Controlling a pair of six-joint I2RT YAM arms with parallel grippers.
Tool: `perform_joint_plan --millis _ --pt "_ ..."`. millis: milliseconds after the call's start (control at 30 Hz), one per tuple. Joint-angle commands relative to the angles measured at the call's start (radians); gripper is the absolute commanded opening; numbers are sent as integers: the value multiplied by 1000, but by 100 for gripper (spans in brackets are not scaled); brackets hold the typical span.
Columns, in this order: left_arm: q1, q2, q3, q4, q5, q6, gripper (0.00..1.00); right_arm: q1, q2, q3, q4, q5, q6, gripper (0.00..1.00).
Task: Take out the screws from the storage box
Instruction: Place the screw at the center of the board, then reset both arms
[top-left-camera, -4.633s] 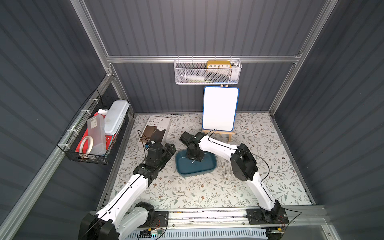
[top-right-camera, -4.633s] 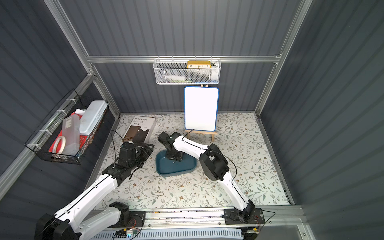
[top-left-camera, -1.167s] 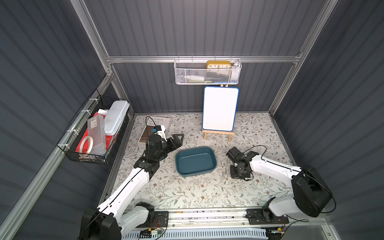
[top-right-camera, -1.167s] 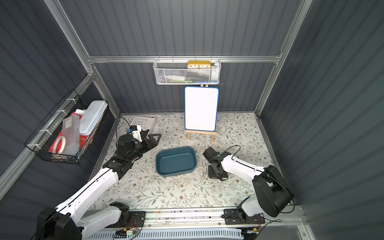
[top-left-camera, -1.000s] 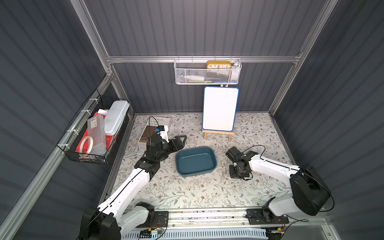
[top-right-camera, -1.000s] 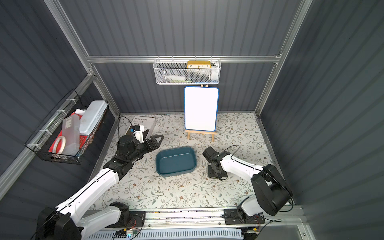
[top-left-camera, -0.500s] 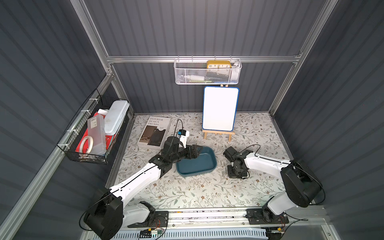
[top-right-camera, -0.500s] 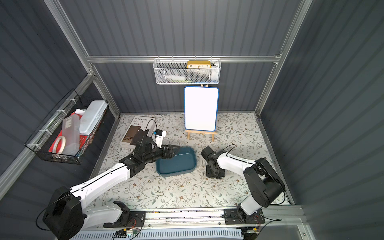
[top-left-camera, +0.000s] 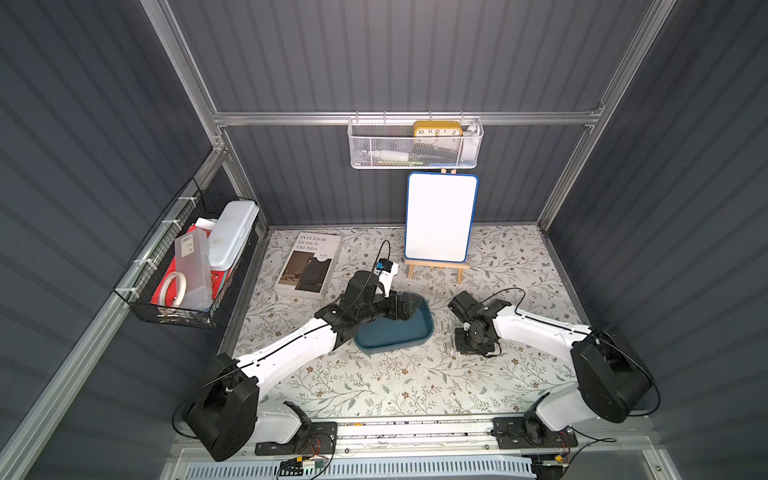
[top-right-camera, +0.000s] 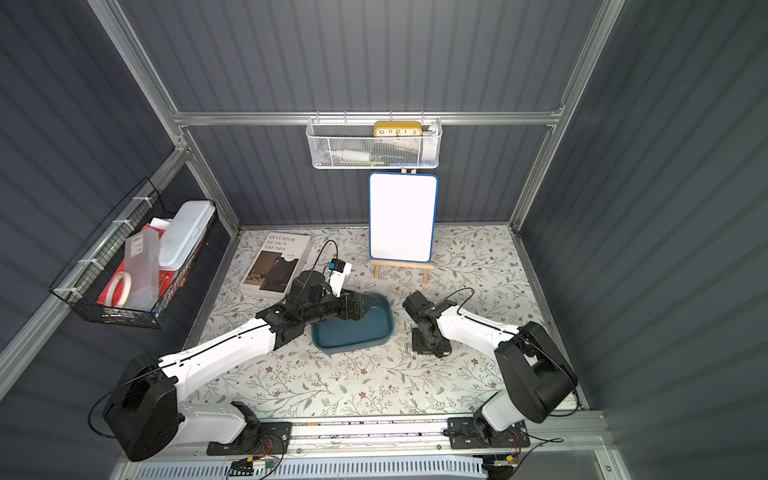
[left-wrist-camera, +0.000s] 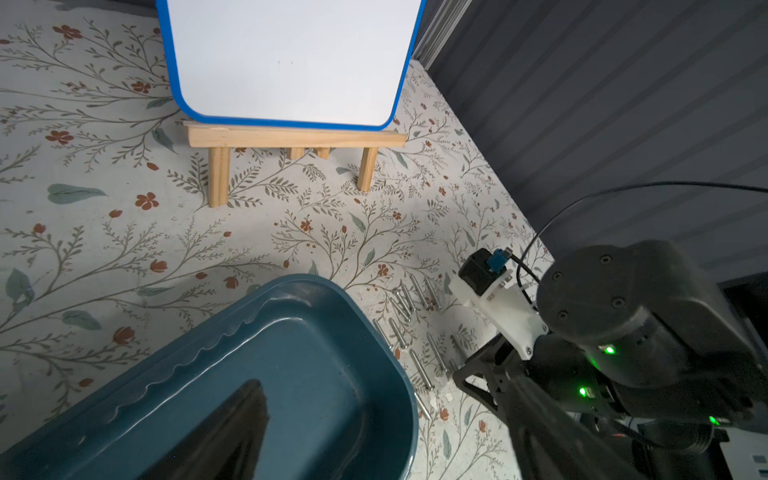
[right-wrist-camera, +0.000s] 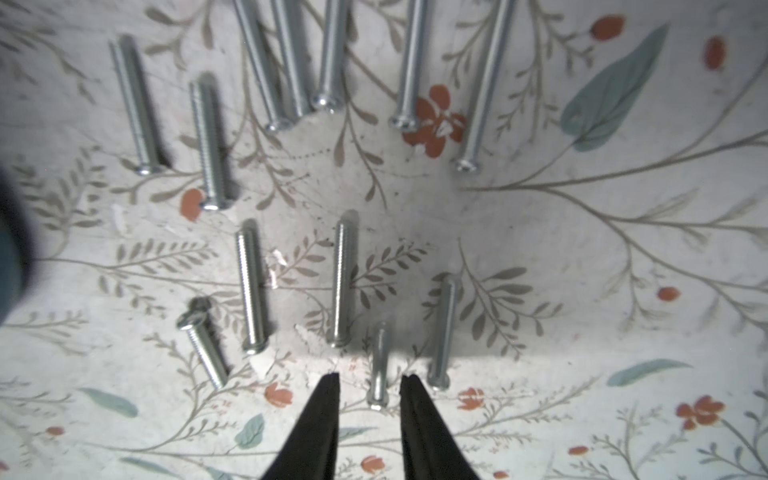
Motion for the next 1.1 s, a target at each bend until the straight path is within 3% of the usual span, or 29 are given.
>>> perform_joint_plan --millis 0,200,367,467,500,533,567,633,800,900,967,1067 --pt "-3 -46 34 60 -59 28 99 -3 -78 13 -27 -6 14 33" --pt "-3 -117 85 119 -250 83 100 -2 -306 33 -52 46 11 35" --pt "-2 -202 31 272 -608 89 99 -2 -583 -25 71 216 27 41" --pt "6 -249 -83 525 -783 228 100 -3 -759 -150 277 330 21 55" --pt "16 -252 -123 615 -827 283 99 -3 -818 -204 360 378 23 68" --pt "43 -249 -147 674 -848 321 99 -3 -872 -264 445 425 17 87" --pt "82 -243 -160 699 -848 327 99 -3 -914 -315 530 464 0 99" --pt "215 -224 -172 696 -804 296 99 -3 -990 -427 728 548 -153 99" --pt "431 -163 -266 851 -768 300 99 -19 -957 -479 826 840 -408 99" --pt "525 -75 -304 937 -716 287 99 -85 -848 -492 891 786 -495 99" --pt "576 -15 -323 989 -685 257 99 -163 -768 -510 963 772 -435 99" --pt "626 64 -354 1087 -603 267 100 -293 -662 -503 1001 639 -399 99"
